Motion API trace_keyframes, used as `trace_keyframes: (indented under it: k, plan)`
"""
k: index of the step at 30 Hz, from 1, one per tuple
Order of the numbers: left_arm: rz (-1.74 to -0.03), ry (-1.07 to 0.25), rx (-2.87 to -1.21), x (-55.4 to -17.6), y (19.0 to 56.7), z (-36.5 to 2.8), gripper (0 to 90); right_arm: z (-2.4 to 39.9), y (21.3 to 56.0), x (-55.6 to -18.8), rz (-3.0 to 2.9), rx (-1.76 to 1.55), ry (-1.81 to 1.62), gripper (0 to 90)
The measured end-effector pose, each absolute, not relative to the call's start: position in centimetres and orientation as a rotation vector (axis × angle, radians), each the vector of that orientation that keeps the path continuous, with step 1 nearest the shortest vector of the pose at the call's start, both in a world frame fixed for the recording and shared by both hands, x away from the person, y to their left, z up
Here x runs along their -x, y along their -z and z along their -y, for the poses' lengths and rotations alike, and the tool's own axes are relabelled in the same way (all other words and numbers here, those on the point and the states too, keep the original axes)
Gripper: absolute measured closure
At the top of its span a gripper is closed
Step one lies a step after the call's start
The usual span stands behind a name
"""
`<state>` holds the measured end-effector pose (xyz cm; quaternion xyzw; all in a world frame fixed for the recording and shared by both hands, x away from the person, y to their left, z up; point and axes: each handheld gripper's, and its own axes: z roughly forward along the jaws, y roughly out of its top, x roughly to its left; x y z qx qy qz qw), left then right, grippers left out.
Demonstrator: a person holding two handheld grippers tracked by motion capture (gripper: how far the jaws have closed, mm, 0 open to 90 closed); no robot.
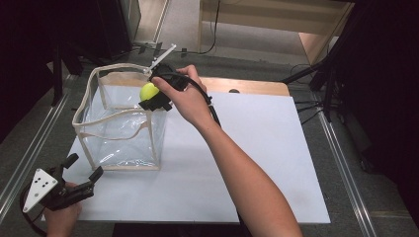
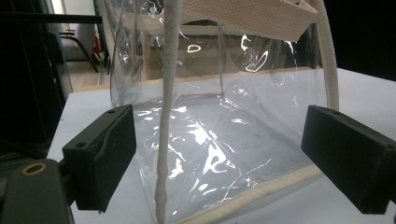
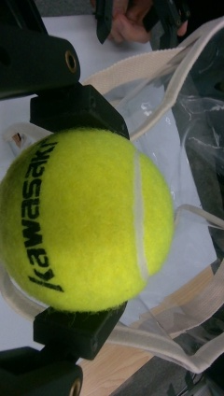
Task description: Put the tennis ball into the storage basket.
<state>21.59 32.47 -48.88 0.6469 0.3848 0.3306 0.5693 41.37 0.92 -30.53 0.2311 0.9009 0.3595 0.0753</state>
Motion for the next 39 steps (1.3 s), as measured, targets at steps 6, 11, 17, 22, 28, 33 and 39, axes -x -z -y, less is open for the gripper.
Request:
trace_keyframes:
  k: [6, 11, 17, 22, 28, 33, 39]
  plan:
    - [-0.904, -0.775, -1.521, -21.6, 48.9, -32.5, 10.4, -1.3, 30.9, -41.8, -2.681, -0.75, -1.064, 22.7]
    - [-0.906, -0.776, -1.524, -21.6, 48.9, -32.5, 10.4, -1.5, 31.3, -42.0, -2.688, -0.789, -1.037, 22.7]
    - [-0.904, -0.777, -1.524, -21.6, 48.9, -32.5, 10.4, -1.5, 31.4, -42.1, -2.693, -0.816, -1.03, 22.6]
    - [-0.904, -0.776, -1.523, -21.6, 48.9, -32.5, 10.4, -1.4, 31.6, -42.3, -2.709, -0.856, -1.028, 22.5]
    - [-0.905, -0.777, -1.524, -21.6, 48.9, -32.5, 10.4, -1.3, 31.6, -42.3, -2.718, -0.864, -1.031, 21.6]
    - [-0.907, -0.776, -1.524, -21.6, 48.9, -32.5, 10.4, -1.1, 31.3, -42.1, -2.706, -0.872, -1.06, 16.3]
    - [-0.905, -0.775, -1.52, -21.6, 48.9, -32.5, 10.4, -0.4, 30.8, -41.5, -2.682, -0.866, -1.09, 14.6]
